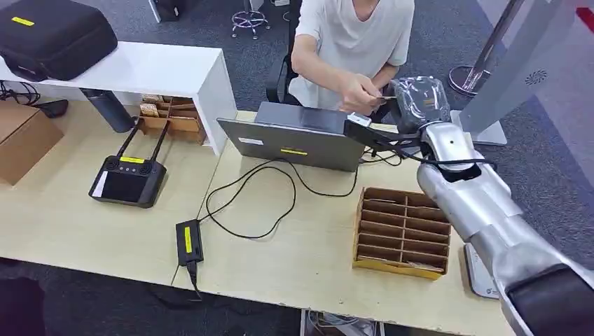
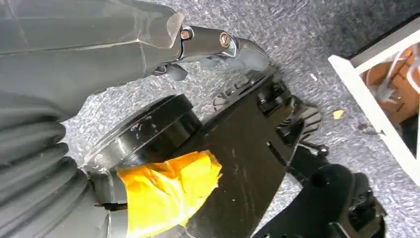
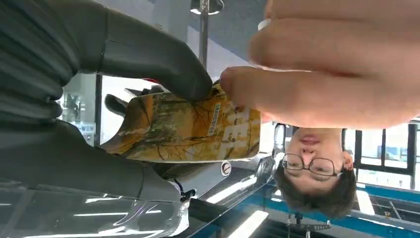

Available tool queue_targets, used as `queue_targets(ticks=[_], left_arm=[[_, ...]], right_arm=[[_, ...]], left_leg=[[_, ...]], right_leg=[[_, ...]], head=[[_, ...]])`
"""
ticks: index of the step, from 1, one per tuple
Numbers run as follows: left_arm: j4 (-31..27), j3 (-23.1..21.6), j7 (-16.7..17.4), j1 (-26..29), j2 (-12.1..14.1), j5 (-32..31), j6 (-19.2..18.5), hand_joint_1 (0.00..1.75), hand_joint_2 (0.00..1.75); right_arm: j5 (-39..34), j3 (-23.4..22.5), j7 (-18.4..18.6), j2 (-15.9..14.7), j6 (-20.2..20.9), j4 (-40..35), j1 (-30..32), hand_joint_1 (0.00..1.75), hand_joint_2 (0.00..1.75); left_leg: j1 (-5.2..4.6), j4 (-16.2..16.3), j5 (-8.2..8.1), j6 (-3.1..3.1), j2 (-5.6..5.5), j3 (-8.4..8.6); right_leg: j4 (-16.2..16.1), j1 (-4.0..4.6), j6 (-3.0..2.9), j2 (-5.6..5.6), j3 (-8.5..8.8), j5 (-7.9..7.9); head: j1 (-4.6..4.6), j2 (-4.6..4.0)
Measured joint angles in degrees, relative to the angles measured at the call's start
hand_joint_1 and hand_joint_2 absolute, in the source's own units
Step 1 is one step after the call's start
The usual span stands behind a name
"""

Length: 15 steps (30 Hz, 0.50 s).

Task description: Pass the card to the sensor for recognition and then transmit it.

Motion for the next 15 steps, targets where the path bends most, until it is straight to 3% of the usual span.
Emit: queue_targets(ticks=[9, 12, 15], left_arm=[[-0.3, 2.0, -1.0, 0.4, 0.0, -1.0, 0.4, 0.0, 1.75], [-0.3, 2.4, -3.6, 2.7, 1.0, -1.1, 1.6, 0.0, 1.75], [-0.5, 2.8, -3.9, 4.8, 1.8, -0.4, 1.6, 0.0, 1.75]], right_arm=[[0.3, -0.1, 0.7, -0.3, 0.0, -0.5, 0.4, 1.75, 1.75], [0.3, -0.6, 1.0, -1.9, -0.5, -1.2, 1.1, 1.75, 1.75], [0.8, -1.5, 0.7, -3.6, -0.4, -2.5, 2.3, 1.75, 1.75]], left_leg=[[0.0, 0.0, 0.0, 0.0, 0.02, 0.0], [0.02, 0.0, -0.01, 0.0, 0.06, 0.01], [0.02, 0.0, 0.0, 0.0, -0.07, 0.22]], right_leg=[[0.0, 0.0, 0.0, 0.02, 0.0, 0.0], [0.0, 0.04, 0.0, 0.03, -0.01, 0.0], [0.0, 0.05, 0.0, -0.08, -0.13, 0.0]], head=[[0.02, 0.0], [0.02, 0.0], [0.04, 0.0]])
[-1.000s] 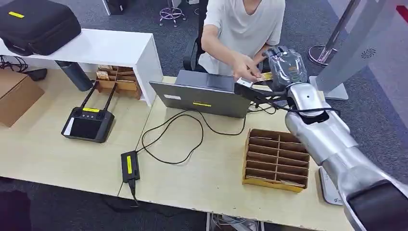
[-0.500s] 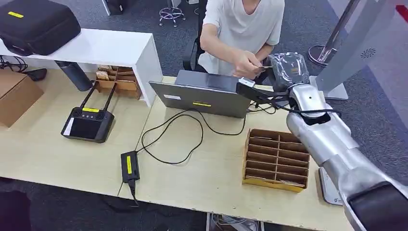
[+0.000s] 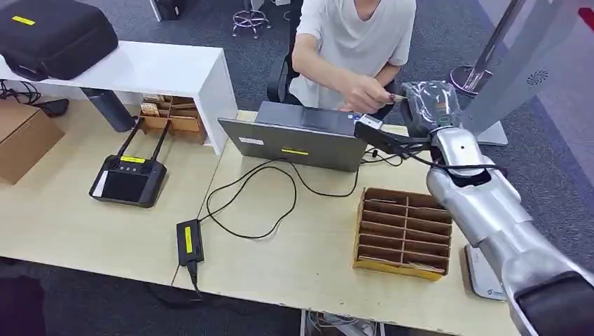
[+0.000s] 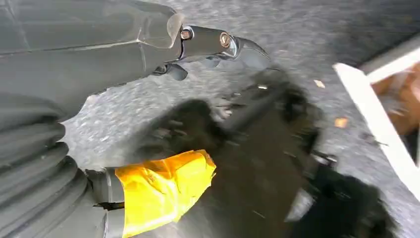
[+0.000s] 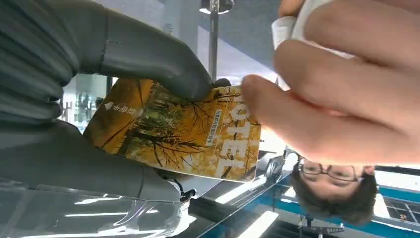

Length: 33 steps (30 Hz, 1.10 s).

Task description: Pass the card to the sensor for recognition and then transmit it.

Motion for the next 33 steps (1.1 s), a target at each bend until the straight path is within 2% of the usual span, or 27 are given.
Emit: queue_targets(ticks=[20, 29, 33], left_arm=[[-3.7, 2.0, 0.5, 3.0, 1.7, 5.0, 2.2, 0.0, 1.75], [-5.7, 2.1, -0.2, 4.7, 2.3, 10.3, 2.6, 0.0, 1.75], [-6.5, 2.1, -0.2, 5.4, 2.5, 12.2, 4.0, 0.0, 1.75]], right_arm=[[-0.1, -3.4, -0.1, -11.2, 2.2, -15.0, 8.0, 1.75, 1.75], [-4.7, -8.0, 0.5, -18.2, 5.9, -22.2, 14.2, 1.75, 1.75], [-5.0, -10.4, 0.9, -21.4, 5.9, -25.4, 18.3, 1.75, 1.75]], left_leg=[[0.0, 0.1, 0.0, 0.0, 0.07, -0.01], [-0.01, 0.1, -0.02, 0.01, 0.04, -0.06], [0.0, 0.1, -0.02, 0.02, 0.0, -0.06]], right_leg=[[0.0, 0.0, -0.02, 0.05, 0.01, 0.04], [0.0, -0.01, -0.02, -0.01, 0.0, 0.04], [0.0, 0.0, -0.02, -0.04, -0.01, 0.03]], head=[[-0.02, 0.0], [-0.02, 0.0], [0.0, 0.0]])
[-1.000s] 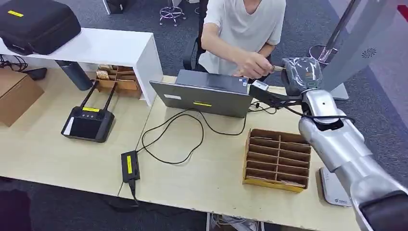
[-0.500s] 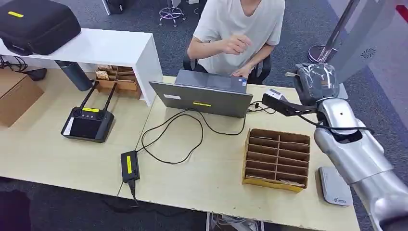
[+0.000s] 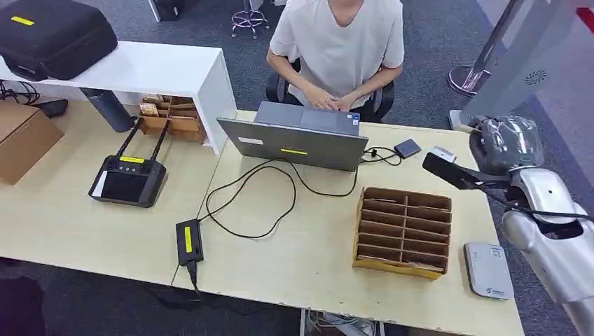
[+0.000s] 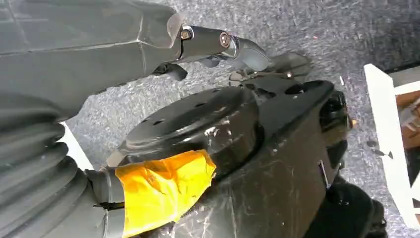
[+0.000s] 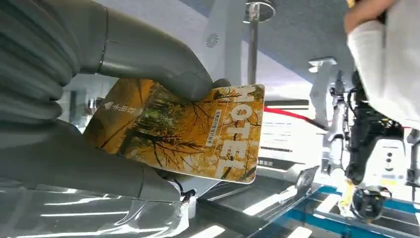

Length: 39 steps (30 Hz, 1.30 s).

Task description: Pass the card to the sensor for recognition and then transmit it.

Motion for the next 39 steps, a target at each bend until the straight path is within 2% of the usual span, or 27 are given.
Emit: queue_targets(ticks=[4, 9, 12, 19, 32, 33, 34, 39], left_arm=[[-1.6, 0.0, 0.5, 0.6, 0.3, 0.9, 1.6, 0.0, 1.75], [-2.8, 0.0, 0.5, 0.8, 0.6, 1.1, 2.0, 0.0, 1.75], [-3.8, 0.0, 0.7, 0.8, 0.9, 1.7, 2.7, 0.0, 1.75], [-6.0, -0.1, 0.2, 1.2, 1.9, 3.7, 3.6, 0.0, 1.75], [-6.4, -0.2, -0.2, 1.1, 2.3, 4.7, 3.2, 0.0, 1.75], [-6.5, -0.3, -0.2, 1.0, 2.4, 5.4, 3.1, 0.0, 1.75], [-6.6, -0.7, -0.6, 1.3, 2.6, 6.6, 2.9, 0.0, 1.75], [-7.3, -1.5, -0.7, 1.2, 3.0, 7.7, 3.7, 0.0, 1.75]], right_arm=[[-1.0, -2.5, 0.4, -2.5, 0.3, -3.0, 4.3, 1.75, 1.75], [-1.2, -4.2, 0.5, -4.0, 0.5, -5.0, 6.1, 1.75, 1.75], [-1.3, -4.3, 0.9, -4.3, 2.2, -5.8, 6.4, 1.75, 1.75], [-2.7, -7.6, 1.6, -8.1, 3.7, -10.4, 12.0, 1.75, 1.75], [-3.1, -9.2, 1.9, -9.0, 5.6, -12.5, 14.5, 1.75, 1.75], [-3.1, -9.9, 3.0, -9.4, 6.6, -13.5, 15.9, 1.75, 1.75], [-3.9, -11.6, 3.5, -10.4, 6.4, -14.6, 20.5, 1.75, 1.75], [-3.8, -14.3, 3.5, -10.8, 5.9, -16.0, 27.2, 1.75, 1.75]], left_leg=[[0.0, 0.0, 0.0, 0.0, -0.02, -0.03], [0.0, 0.0, 0.0, -0.01, 0.04, -0.01], [0.0, 0.0, 0.02, -0.01, 0.04, 0.06], [0.0, 0.0, 0.01, 0.0, -0.11, -0.06], [0.0, 0.0, 0.0, 0.0, -0.09, -0.07], [0.0, 0.0, 0.01, 0.0, -0.09, -0.03], [0.0, 0.0, 0.01, 0.0, -0.12, -0.07], [0.01, 0.0, 0.0, 0.0, -0.11, -0.13]], right_leg=[[0.0, -0.01, 0.0, -0.01, 0.0, 0.0], [0.0, 0.0, 0.0, 0.04, -0.01, 0.0], [0.0, 0.0, -0.01, 0.04, -0.01, 0.01], [0.0, -0.01, 0.0, -0.12, -0.01, 0.0], [0.0, -0.01, 0.0, -0.1, -0.02, 0.0], [0.0, 0.0, 0.0, -0.09, -0.01, 0.0], [0.0, 0.0, 0.0, -0.14, -0.02, 0.0], [0.0, 0.0, 0.0, -0.13, -0.05, -0.01]], head=[[-0.02, 0.0], [-0.02, 0.0], [-0.04, 0.0], [-0.02, 0.0], [-0.02, 0.0], [-0.02, 0.0], [-0.04, 0.0], [-0.04, 0.0]])
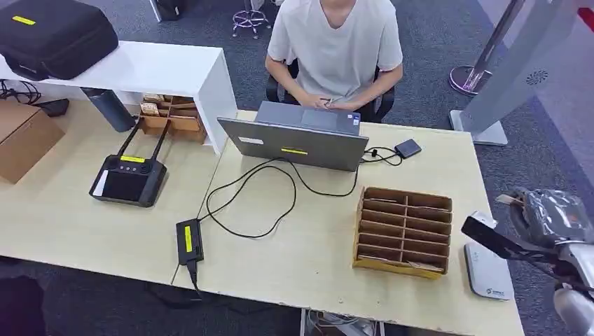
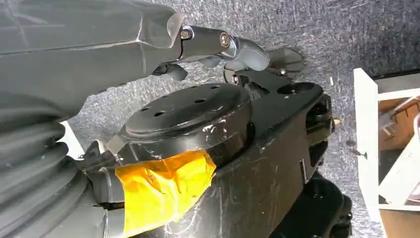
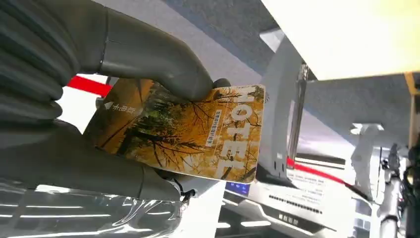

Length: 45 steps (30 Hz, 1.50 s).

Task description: Pass the card to the sensor for recognition and then transmit it.

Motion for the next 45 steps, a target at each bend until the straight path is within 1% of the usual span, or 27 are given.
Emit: queue_targets(ticks=[3, 6, 8, 14, 17, 21, 24, 27, 32, 37, 45], left_arm=[[-0.6, -0.3, 0.0, -0.1, 0.2, 0.4, 0.6, 0.0, 1.75], [-1.3, -0.6, 0.1, -0.1, 0.4, 0.7, 1.2, 0.0, 1.75], [-1.7, -0.8, 0.1, -0.1, 0.6, 1.0, 1.4, 0.0, 1.75], [-2.7, -1.5, 0.0, -0.2, 0.9, 1.4, 2.1, 0.0, 1.75], [-3.0, -1.7, 0.0, -0.2, 1.0, 1.6, 2.5, 0.0, 1.75], [-3.6, -2.2, 0.0, -0.3, 1.2, 2.3, 3.2, 0.0, 1.75], [-4.4, -2.7, 0.0, -0.3, 1.3, 3.0, 4.3, 0.0, 1.75], [-5.3, -3.1, 0.0, -0.3, 1.4, 3.3, 5.0, 0.0, 1.75], [-5.9, -3.6, 0.0, -0.3, 1.4, 3.5, 5.8, 0.0, 1.75], [-5.9, -4.5, -0.2, -0.6, 1.5, 4.0, 5.7, 0.0, 1.75], [-5.9, -6.2, -0.6, -1.1, 1.6, 4.9, 5.5, 0.0, 1.75]], right_arm=[[0.6, -1.0, 1.0, 0.4, -0.4, -0.7, 3.1, 1.75, 1.75], [0.8, -1.8, 1.2, 1.2, -0.6, -0.9, 5.7, 1.75, 1.75], [1.0, -2.7, 0.9, 1.7, -1.6, -0.9, 7.8, 1.75, 1.75], [2.0, -3.4, 1.0, 4.6, -2.8, -0.7, 9.4, 1.75, 1.75], [3.0, -3.8, 0.9, 6.1, -4.6, -0.3, 10.3, 1.75, 1.75], [4.9, -4.7, -0.1, 8.9, -8.6, 0.8, 11.3, 1.75, 1.75], [6.6, -5.9, -1.2, 11.3, -13.1, 2.3, 11.9, 1.75, 1.75], [7.1, -6.9, -1.8, 13.0, -15.8, 3.9, 12.4, 1.75, 1.75], [7.7, -8.2, -2.3, 15.4, -18.3, 6.8, 13.1, 1.75, 1.75], [8.5, -9.4, -2.3, 17.0, -20.3, 10.3, 13.2, 1.75, 1.75], [9.2, -12.3, -2.3, 18.1, -21.4, 16.4, 13.4, 1.75, 1.75]], left_leg=[[0.0, 0.0, 0.0, 0.0, 0.0, 0.01], [0.0, 0.0, 0.0, 0.0, 0.01, 0.01], [0.01, 0.0, 0.0, 0.0, 0.0, -0.01], [0.01, 0.0, 0.01, -0.01, 0.09, 0.05], [0.01, 0.0, 0.01, -0.01, 0.09, 0.04], [0.01, 0.0, 0.01, -0.01, 0.1, 0.05], [0.01, 0.0, 0.01, -0.01, 0.1, 0.05], [0.01, 0.0, 0.01, -0.01, 0.1, 0.04], [0.0, 0.0, 0.01, 0.0, 0.1, 0.04], [0.0, 0.0, 0.01, -0.01, 0.11, 0.05], [0.0, 0.0, 0.01, 0.0, 0.1, 0.04]], right_leg=[[0.0, 0.01, 0.01, -0.01, 0.0, -0.01], [0.0, 0.0, 0.02, 0.0, 0.0, -0.01], [0.0, 0.0, 0.02, -0.01, 0.01, -0.01], [0.0, 0.01, 0.0, 0.1, 0.0, 0.0], [0.0, 0.01, 0.0, 0.1, 0.0, 0.0], [0.0, 0.01, 0.0, 0.12, -0.01, 0.0], [0.0, 0.01, 0.0, 0.11, -0.01, 0.0], [0.0, 0.01, 0.0, 0.12, 0.0, 0.0], [0.0, 0.0, 0.0, 0.11, -0.01, 0.0], [0.0, 0.01, 0.0, 0.12, -0.01, 0.0], [0.0, 0.0, 0.0, 0.11, -0.01, 0.0]], head=[[0.02, 0.0], [0.0, 0.0], [0.02, 0.0], [0.02, 0.0], [0.02, 0.0], [0.02, 0.0], [0.0, 0.0], [0.02, 0.0], [0.02, 0.0], [0.02, 0.0], [0.02, 0.0]])
